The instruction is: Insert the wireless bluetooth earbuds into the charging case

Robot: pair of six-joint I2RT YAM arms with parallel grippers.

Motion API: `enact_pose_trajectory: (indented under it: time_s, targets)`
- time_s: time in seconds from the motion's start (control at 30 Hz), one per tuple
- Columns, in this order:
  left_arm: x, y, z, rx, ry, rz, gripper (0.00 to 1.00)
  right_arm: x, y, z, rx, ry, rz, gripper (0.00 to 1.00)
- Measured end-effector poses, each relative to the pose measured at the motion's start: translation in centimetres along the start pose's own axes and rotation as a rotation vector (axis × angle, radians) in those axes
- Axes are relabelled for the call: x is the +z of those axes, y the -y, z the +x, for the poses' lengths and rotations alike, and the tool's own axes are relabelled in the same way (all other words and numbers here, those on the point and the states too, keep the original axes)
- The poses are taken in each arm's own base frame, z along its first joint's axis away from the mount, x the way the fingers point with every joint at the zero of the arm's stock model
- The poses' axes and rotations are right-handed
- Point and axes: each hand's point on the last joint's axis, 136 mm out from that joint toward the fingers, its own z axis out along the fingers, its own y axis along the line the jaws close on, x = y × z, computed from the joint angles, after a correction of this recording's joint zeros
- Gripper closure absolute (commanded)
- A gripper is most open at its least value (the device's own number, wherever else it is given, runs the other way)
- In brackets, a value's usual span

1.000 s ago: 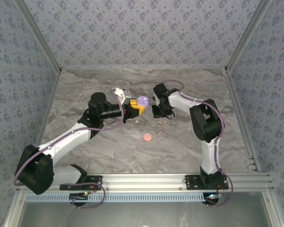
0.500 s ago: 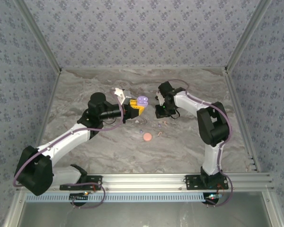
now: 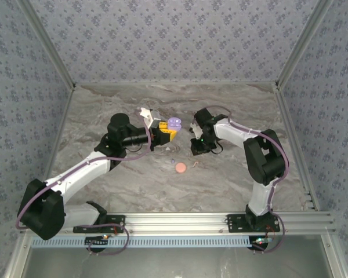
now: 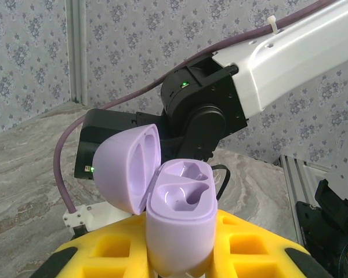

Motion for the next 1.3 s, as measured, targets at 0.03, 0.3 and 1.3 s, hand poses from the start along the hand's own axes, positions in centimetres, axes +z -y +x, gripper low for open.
enact_pose_trajectory:
  time_s: [0.03, 0.3, 1.3]
  targets:
    - [0.0, 0.0, 0.0, 0.0, 0.0, 0.0, 0.78, 0.1, -0.1, 0.0, -0.001, -0.002, 0.0, 0.83]
    - [0.0, 0.0, 0.0, 0.0, 0.0, 0.0, 0.78, 1.8, 1.0, 0.4, 0.019, -0.039, 0.037, 0.84]
    - [0.0, 0.0, 0.0, 0.0, 0.0, 0.0, 0.78, 2.1, 3.3, -5.9, 0.093, 0.038, 0.137, 0.84]
